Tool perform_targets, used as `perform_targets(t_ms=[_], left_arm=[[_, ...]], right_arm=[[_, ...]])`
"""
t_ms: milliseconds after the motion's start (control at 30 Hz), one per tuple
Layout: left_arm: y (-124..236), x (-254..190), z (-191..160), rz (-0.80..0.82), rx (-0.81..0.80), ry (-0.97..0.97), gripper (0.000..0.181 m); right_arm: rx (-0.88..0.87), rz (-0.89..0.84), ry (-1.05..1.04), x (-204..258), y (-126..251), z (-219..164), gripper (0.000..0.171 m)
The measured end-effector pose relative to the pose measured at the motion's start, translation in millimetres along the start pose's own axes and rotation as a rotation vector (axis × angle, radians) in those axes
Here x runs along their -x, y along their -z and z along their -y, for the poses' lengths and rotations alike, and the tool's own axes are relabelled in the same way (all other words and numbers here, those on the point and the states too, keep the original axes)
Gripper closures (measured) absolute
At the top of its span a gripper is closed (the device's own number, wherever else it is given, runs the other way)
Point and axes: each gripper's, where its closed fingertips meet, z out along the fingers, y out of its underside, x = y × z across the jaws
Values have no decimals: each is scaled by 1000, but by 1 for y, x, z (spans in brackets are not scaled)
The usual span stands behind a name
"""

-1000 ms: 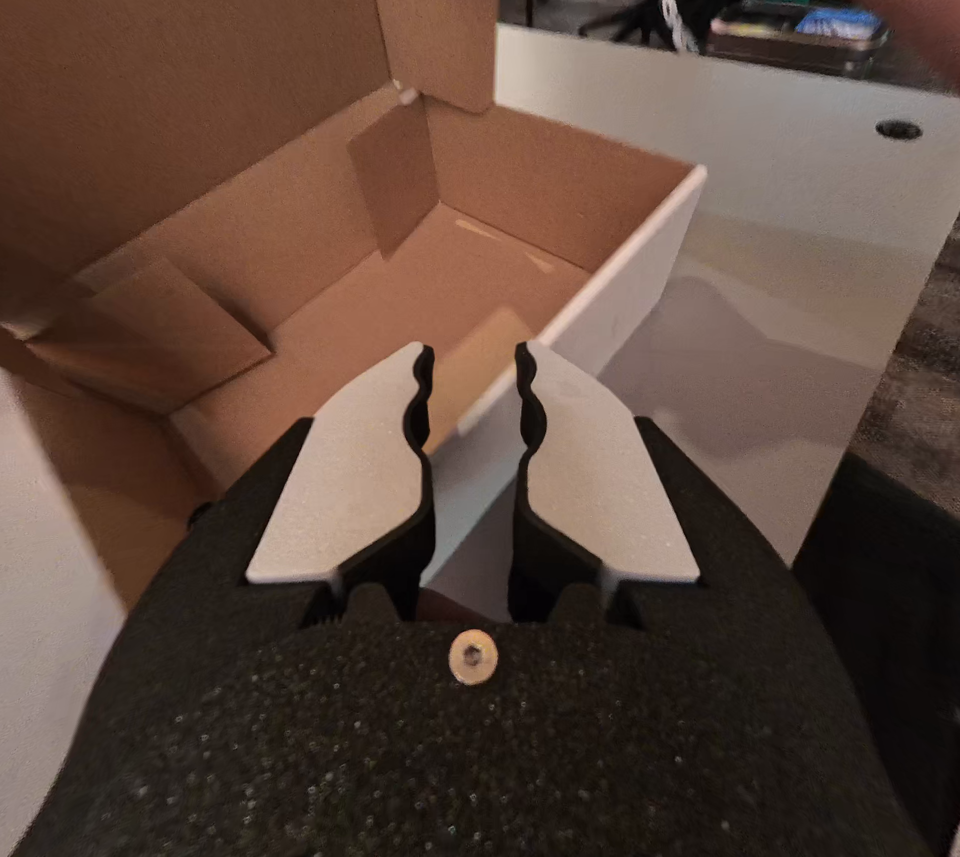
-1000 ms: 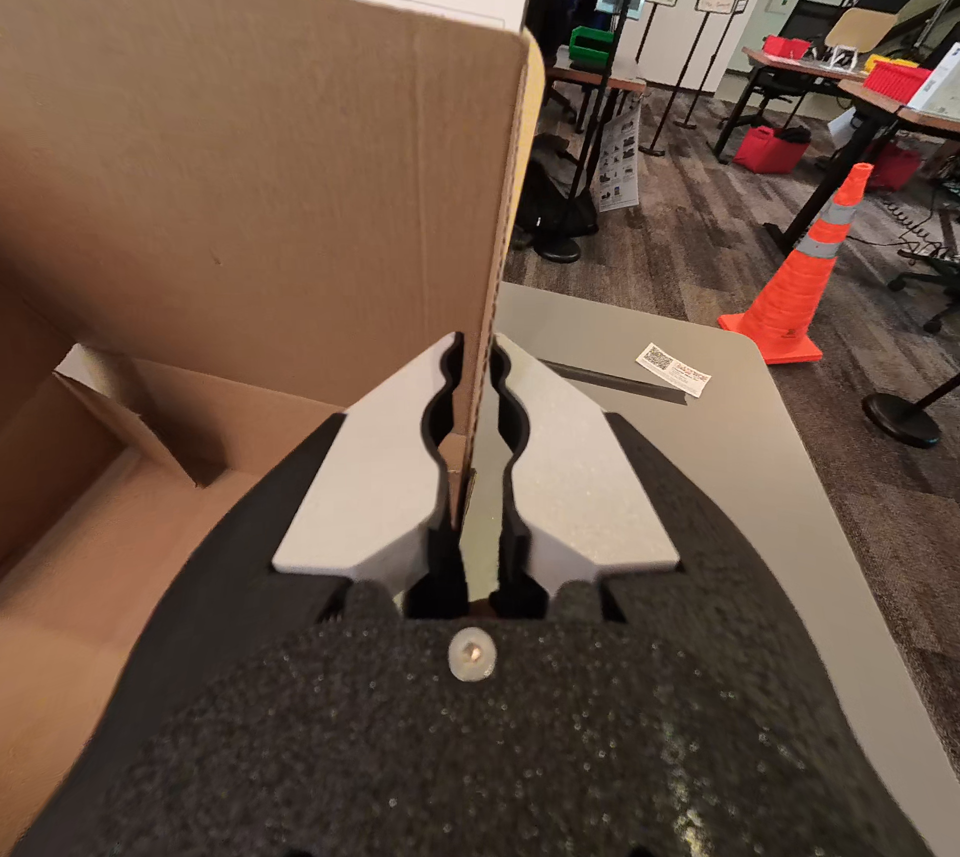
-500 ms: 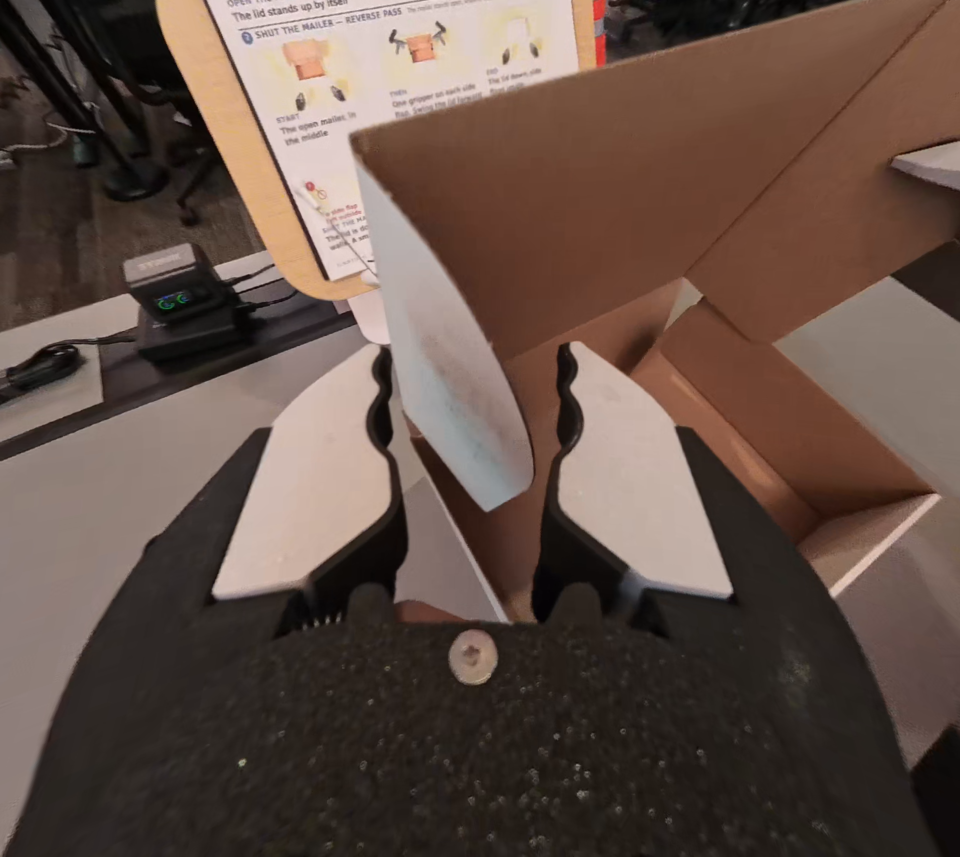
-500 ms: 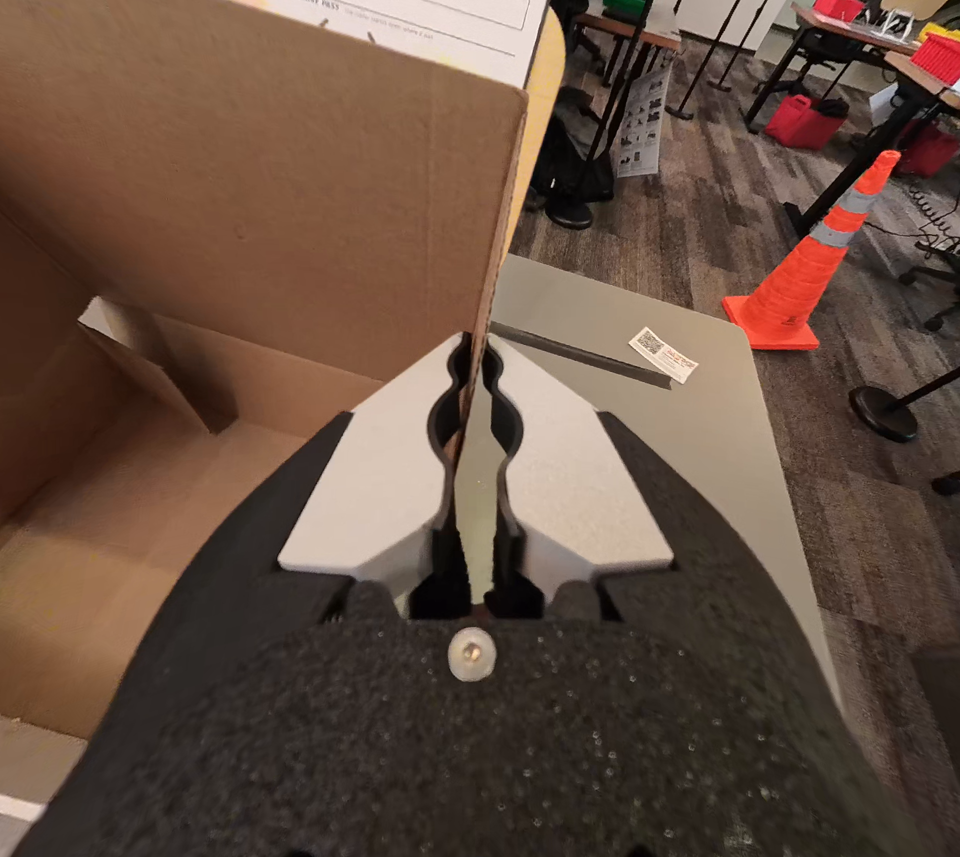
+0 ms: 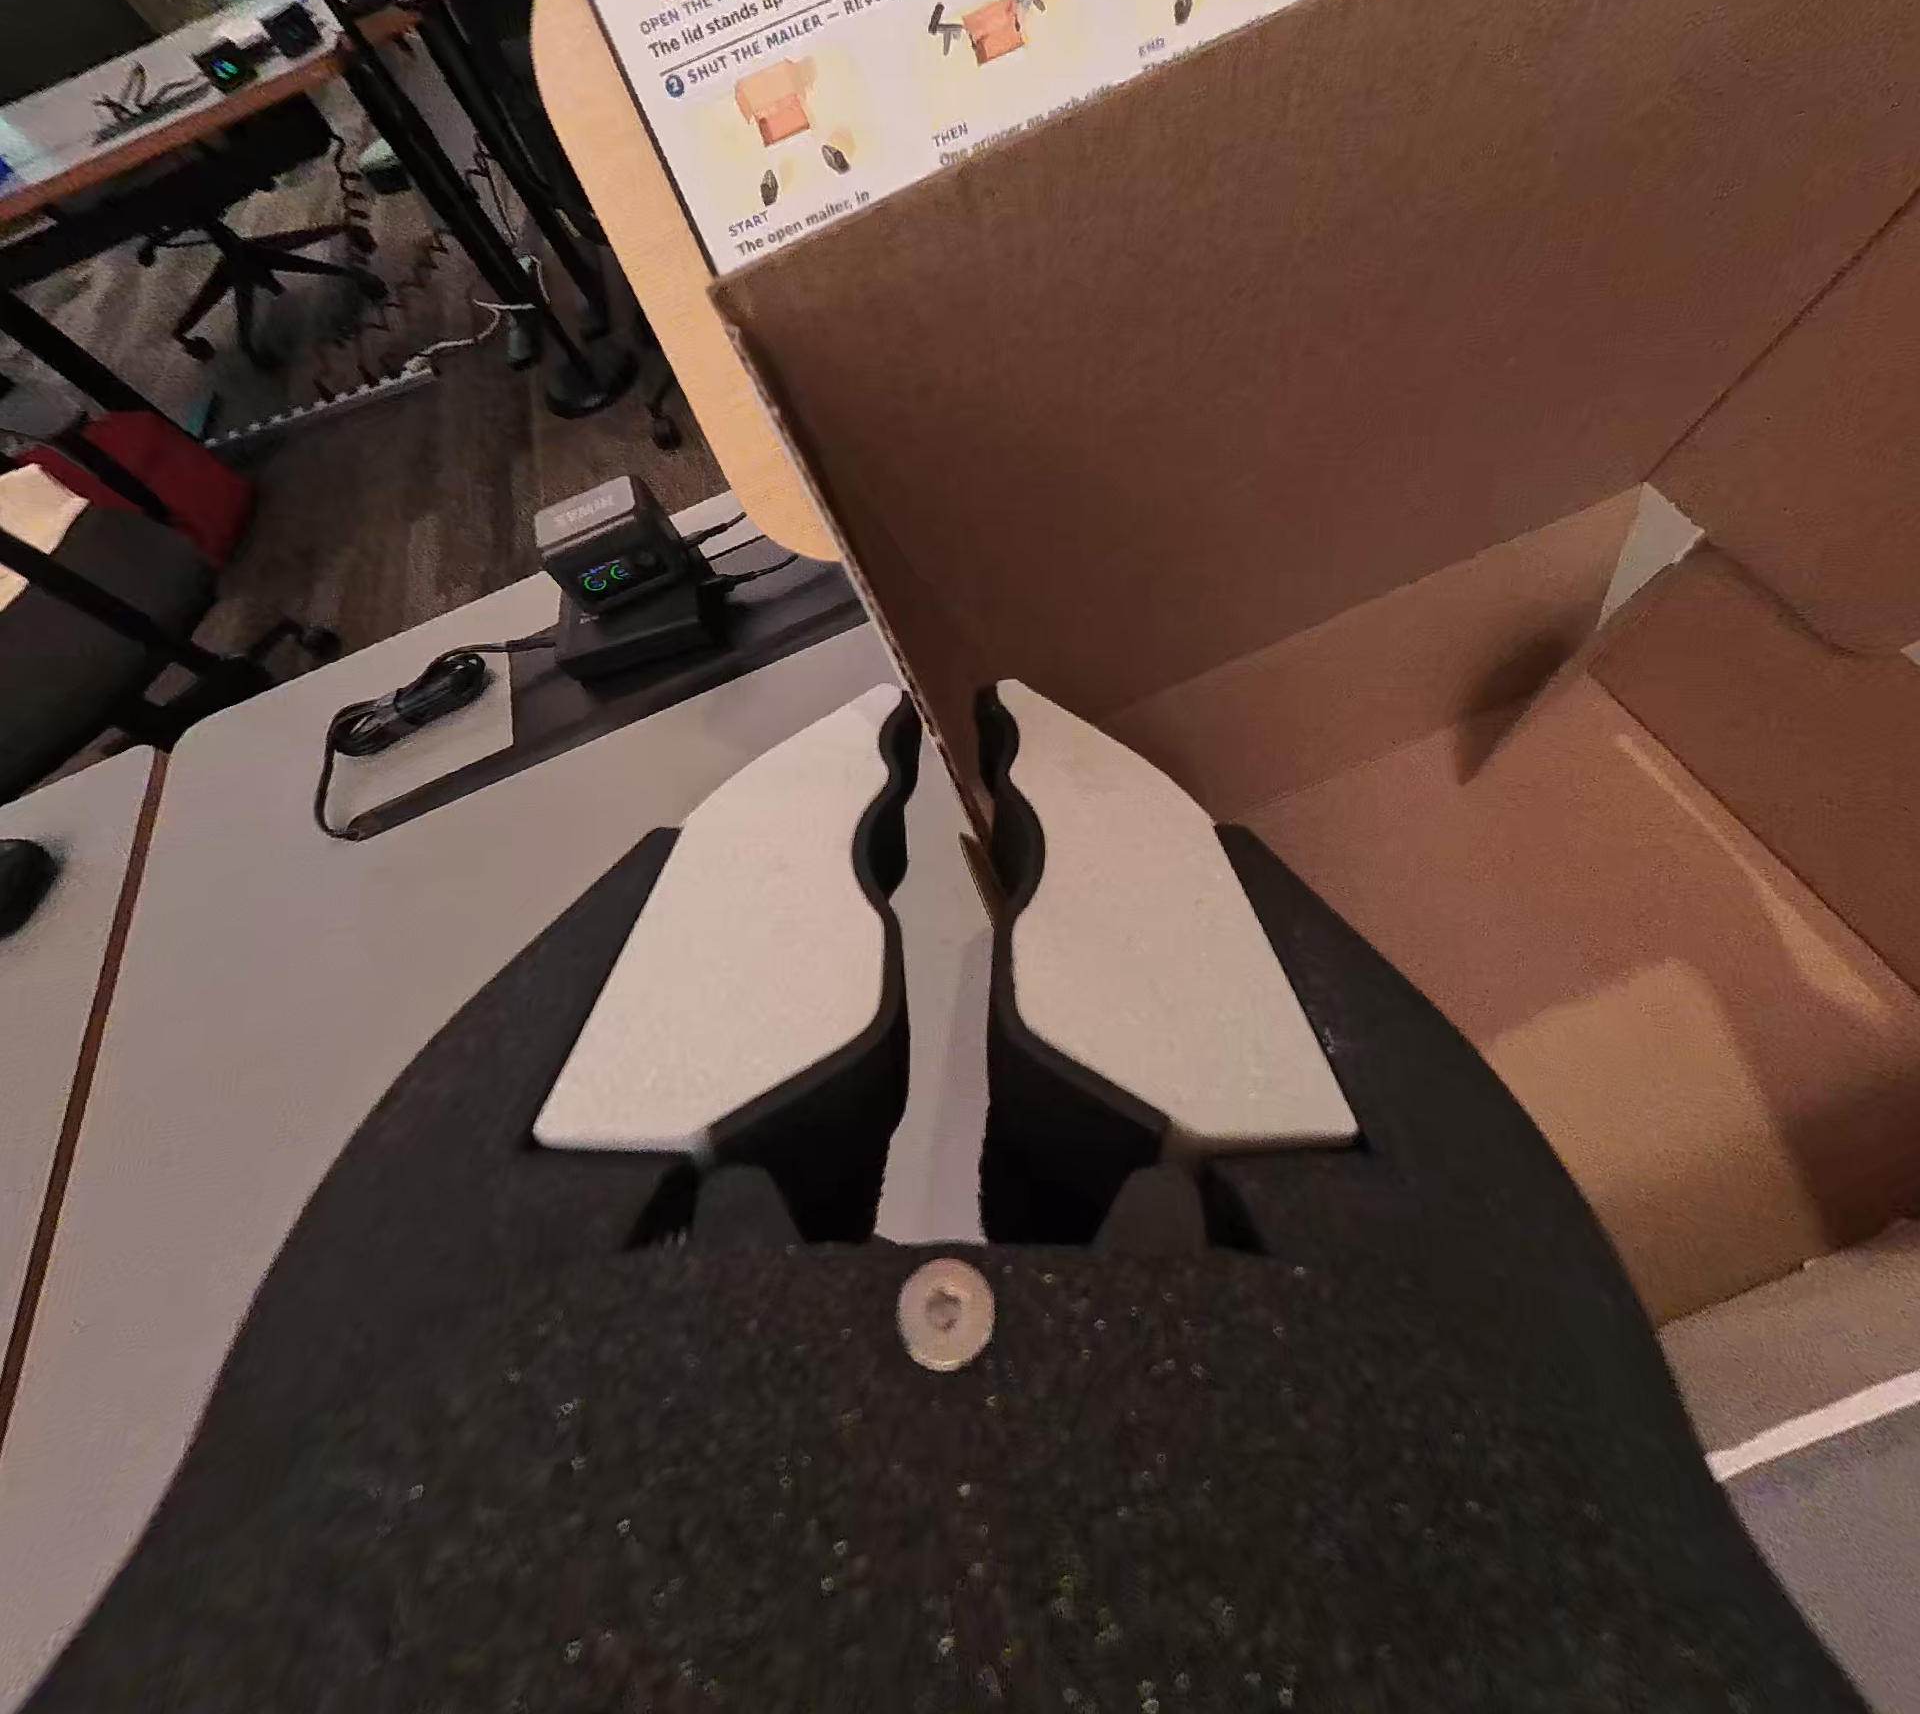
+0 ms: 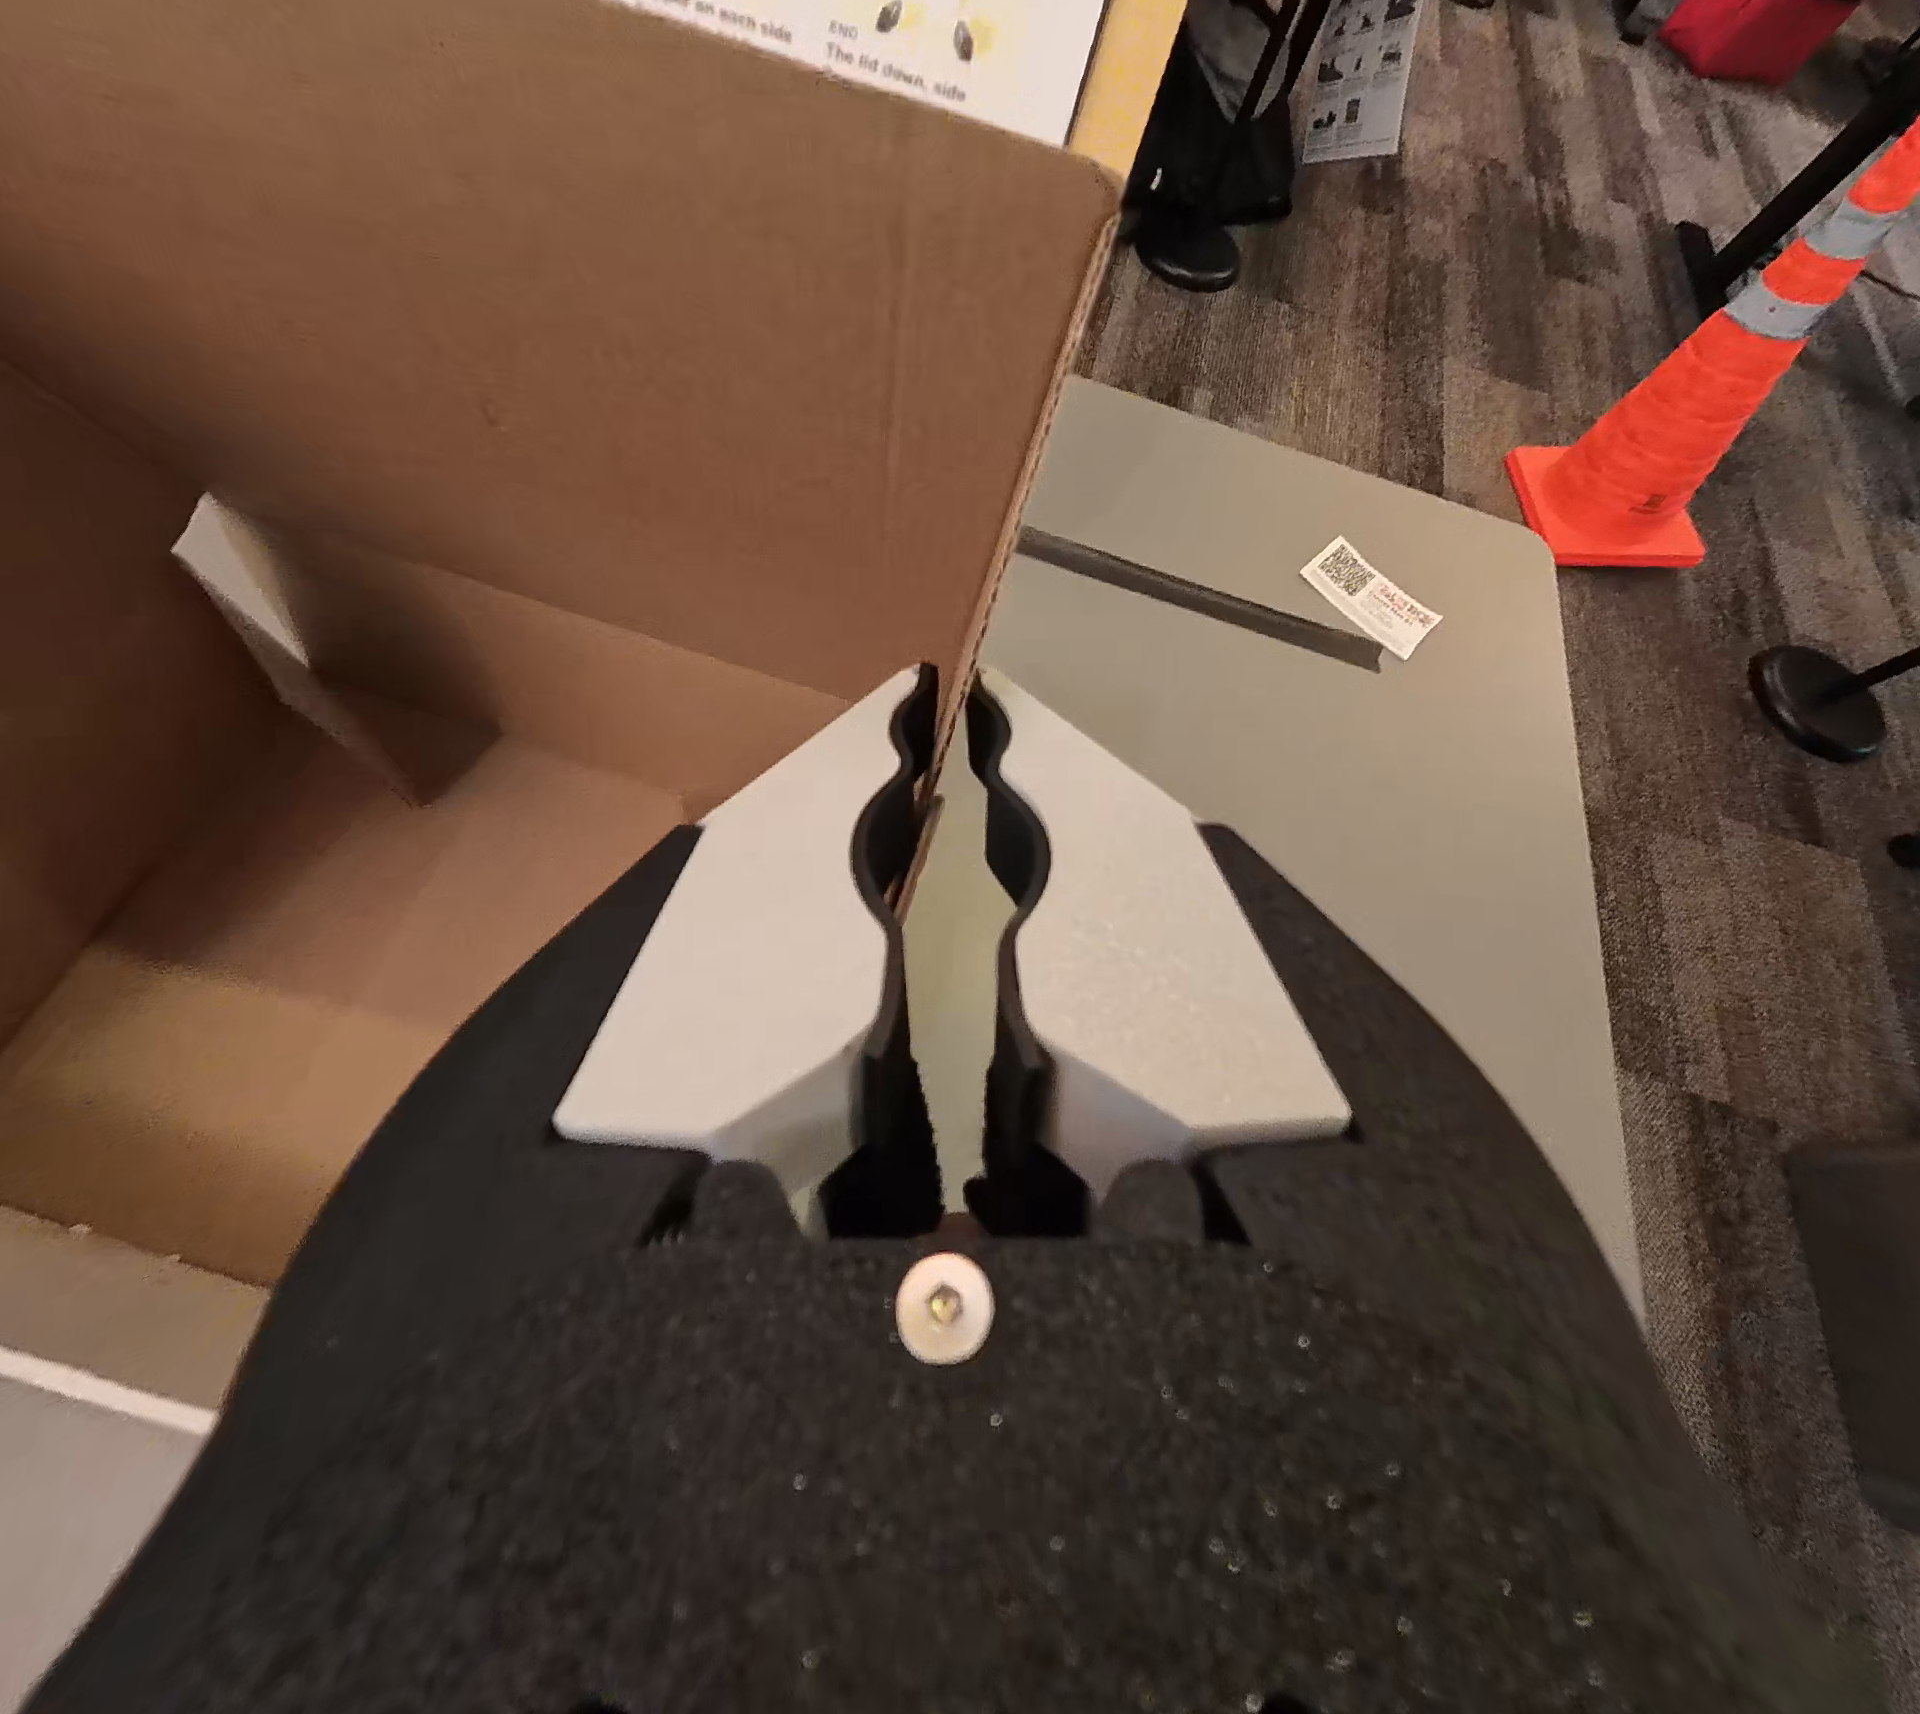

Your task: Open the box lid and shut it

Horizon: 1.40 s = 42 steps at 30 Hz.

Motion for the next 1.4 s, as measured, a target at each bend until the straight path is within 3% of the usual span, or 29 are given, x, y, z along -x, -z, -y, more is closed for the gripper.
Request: perform_targets(t_ms=[467, 633, 900, 1100, 1200, 1267, 1333, 1400], left_arm=[[-18, 22, 39, 40, 58, -11, 177], [-18, 10, 28, 118, -31, 16, 177], [4, 3, -5, 197, -262, 84, 178], [7, 10, -7, 209, -248, 82, 179], [5, 10, -5, 235, -234, 57, 179], [4, 10, -5, 253, -224, 41, 179], [4, 9, -4, 260, -217, 30, 178], [3, 9, -4, 254, -213, 36, 178]], right_arm=[[95, 6, 36, -15, -6, 29, 168], [72, -26, 6, -4, -12, 8, 166], [-130, -57, -79, 5, 5, -13, 169], [-219, 33, -112, 10, 9, -12, 160], [-243, -87, -23, 0, 38, -5, 140], [-380, -190, 107, 13, 86, 16, 145], [-466, -21, 166, 70, 114, 27, 149], [-393, 360, 196, 155, 108, 15, 141]])
